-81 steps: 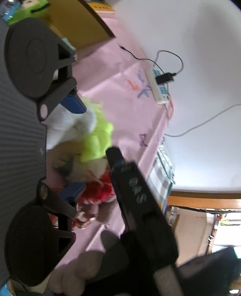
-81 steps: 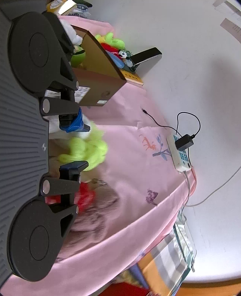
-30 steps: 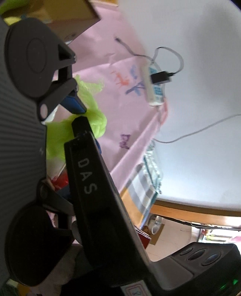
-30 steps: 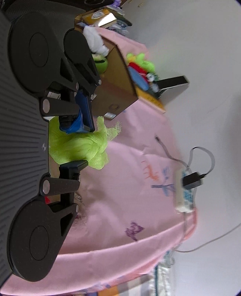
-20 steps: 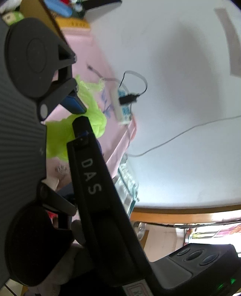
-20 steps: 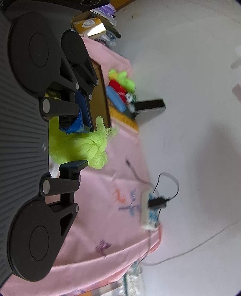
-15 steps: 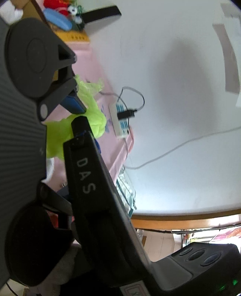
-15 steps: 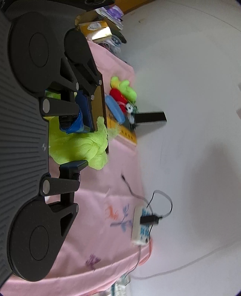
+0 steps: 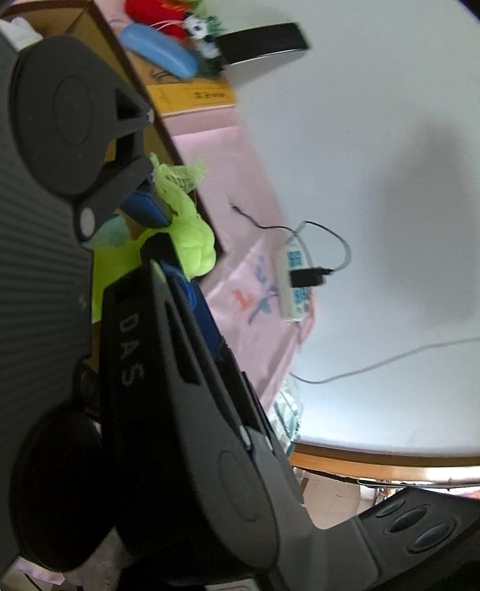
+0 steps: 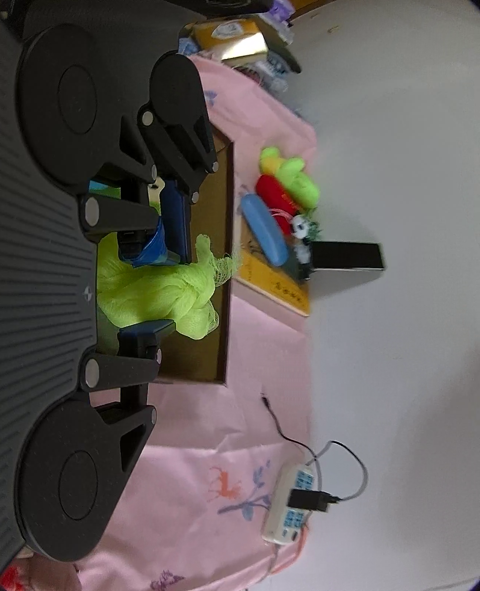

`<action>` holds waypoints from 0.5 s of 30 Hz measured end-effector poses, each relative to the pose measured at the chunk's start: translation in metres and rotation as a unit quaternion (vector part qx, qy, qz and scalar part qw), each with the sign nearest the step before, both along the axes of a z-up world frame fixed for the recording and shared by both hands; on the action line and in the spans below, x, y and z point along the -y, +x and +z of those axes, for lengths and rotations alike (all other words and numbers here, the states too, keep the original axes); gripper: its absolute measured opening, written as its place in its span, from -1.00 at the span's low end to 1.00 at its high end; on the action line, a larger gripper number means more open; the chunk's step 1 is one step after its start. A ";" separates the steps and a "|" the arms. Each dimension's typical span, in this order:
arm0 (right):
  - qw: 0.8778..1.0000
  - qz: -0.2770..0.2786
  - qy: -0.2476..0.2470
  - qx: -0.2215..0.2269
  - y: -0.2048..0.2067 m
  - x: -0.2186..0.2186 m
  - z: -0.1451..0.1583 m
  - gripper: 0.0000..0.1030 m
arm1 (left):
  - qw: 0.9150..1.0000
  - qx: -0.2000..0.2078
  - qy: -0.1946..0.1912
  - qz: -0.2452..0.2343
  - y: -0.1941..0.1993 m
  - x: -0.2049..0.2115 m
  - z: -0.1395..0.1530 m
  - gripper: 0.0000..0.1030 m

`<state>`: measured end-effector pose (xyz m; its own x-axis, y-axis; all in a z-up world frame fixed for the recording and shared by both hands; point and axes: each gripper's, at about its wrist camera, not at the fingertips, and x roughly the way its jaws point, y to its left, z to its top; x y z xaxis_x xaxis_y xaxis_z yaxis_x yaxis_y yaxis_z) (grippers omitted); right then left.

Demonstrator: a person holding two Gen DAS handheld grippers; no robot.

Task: Organize soft objects
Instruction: 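Lift the yarn toy and carry it toward the cardboard box, then lower the yarn toy into the cardboard box and open the right gripper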

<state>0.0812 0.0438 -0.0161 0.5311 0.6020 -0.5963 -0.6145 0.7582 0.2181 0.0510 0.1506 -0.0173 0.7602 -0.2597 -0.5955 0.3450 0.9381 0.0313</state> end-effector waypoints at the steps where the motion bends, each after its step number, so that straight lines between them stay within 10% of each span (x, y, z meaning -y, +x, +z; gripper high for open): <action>1: 1.000 -0.002 -0.005 -0.004 0.003 -0.005 -0.004 -0.73 | 1.000 -0.011 -0.005 0.000 0.006 -0.005 -0.006 0.42; 15: 0.997 -0.031 -0.040 -0.050 0.033 -0.026 -0.037 -0.76 | 0.988 -0.148 -0.036 0.026 0.038 -0.026 -0.036 0.34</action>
<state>0.1138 0.0694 -0.0526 0.5022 0.5179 -0.6925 -0.5438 0.8118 0.2128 0.0890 0.1761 -0.0529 0.5683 -0.2739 -0.7759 0.2800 0.9511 -0.1307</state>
